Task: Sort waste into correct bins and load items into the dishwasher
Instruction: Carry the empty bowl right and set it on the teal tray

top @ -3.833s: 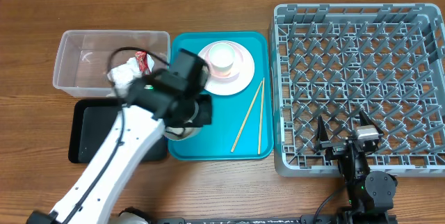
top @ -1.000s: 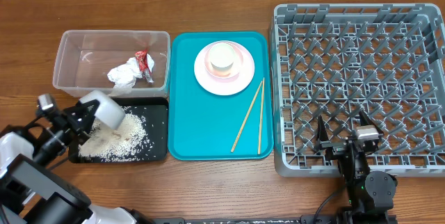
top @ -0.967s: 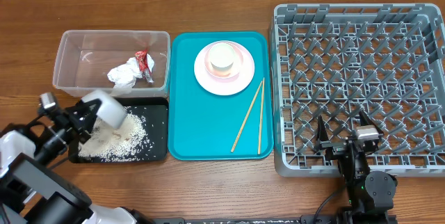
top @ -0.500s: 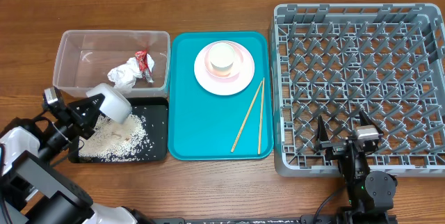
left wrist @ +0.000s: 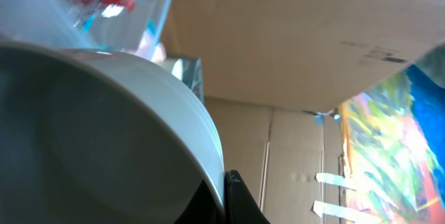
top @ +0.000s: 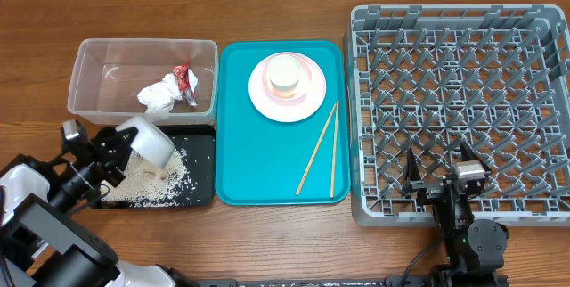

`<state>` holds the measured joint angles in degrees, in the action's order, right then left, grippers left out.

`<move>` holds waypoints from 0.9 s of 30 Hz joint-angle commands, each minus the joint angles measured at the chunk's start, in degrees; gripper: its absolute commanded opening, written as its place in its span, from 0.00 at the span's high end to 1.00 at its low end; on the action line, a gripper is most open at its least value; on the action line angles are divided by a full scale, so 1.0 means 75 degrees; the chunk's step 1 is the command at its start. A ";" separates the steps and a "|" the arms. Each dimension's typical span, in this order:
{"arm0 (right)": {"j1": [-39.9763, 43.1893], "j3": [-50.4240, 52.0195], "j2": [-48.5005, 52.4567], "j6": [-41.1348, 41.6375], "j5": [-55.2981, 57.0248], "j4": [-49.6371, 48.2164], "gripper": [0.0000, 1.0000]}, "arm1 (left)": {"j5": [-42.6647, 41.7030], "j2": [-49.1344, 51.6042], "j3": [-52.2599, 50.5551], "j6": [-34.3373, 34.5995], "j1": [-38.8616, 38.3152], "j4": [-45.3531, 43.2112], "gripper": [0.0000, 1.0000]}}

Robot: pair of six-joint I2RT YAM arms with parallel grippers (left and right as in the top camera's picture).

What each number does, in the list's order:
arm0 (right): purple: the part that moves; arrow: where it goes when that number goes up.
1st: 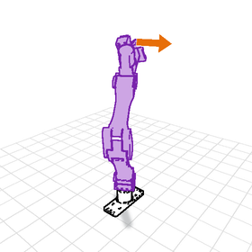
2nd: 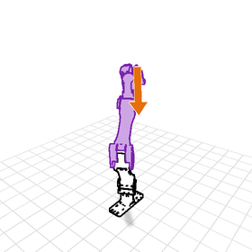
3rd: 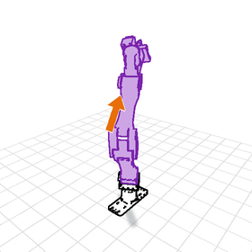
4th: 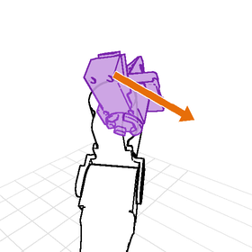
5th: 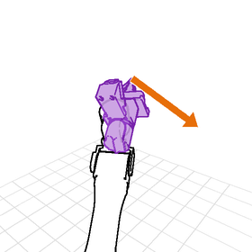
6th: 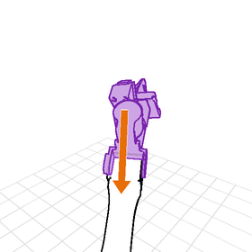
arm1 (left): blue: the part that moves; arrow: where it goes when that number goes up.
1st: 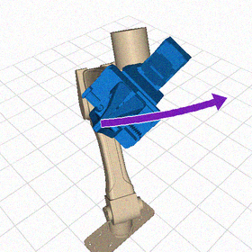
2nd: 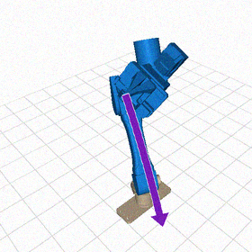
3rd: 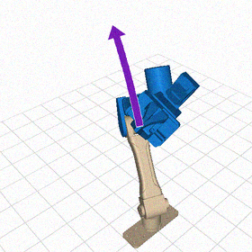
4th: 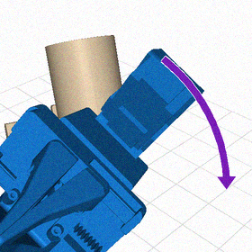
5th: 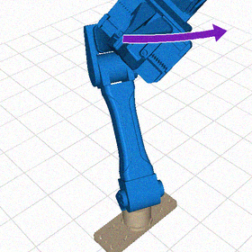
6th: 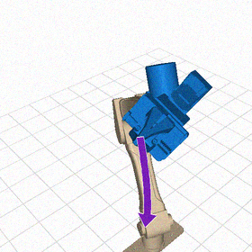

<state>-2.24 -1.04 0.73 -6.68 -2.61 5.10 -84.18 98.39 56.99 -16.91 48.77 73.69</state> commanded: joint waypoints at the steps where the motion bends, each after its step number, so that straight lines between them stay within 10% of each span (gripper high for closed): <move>1: 0.0032 0.0079 -0.0076 -0.0026 -0.0009 -0.0061 0.00 | 0.1113 0.0009 -0.0020 -0.0280 -0.0067 0.0420 0.96; 9: 0.0032 0.0079 -0.0076 -0.0026 -0.0009 -0.0061 0.00 | 0.1046 0.0006 0.0892 -0.2361 -0.0487 0.3101 0.96; 21: 0.0032 0.0079 -0.0076 -0.0026 -0.0009 -0.0061 0.00 | 0.1504 -0.0775 0.2436 -0.1300 -0.3392 0.2923 0.96; 27: 0.0032 0.0079 -0.0076 -0.0026 -0.0009 -0.0061 0.00 | 0.2914 -0.0781 0.3331 0.1311 -0.5167 0.1632 0.96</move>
<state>-2.24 -1.04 0.73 -6.68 -2.59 5.08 -69.47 93.86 78.48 -19.79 14.85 88.90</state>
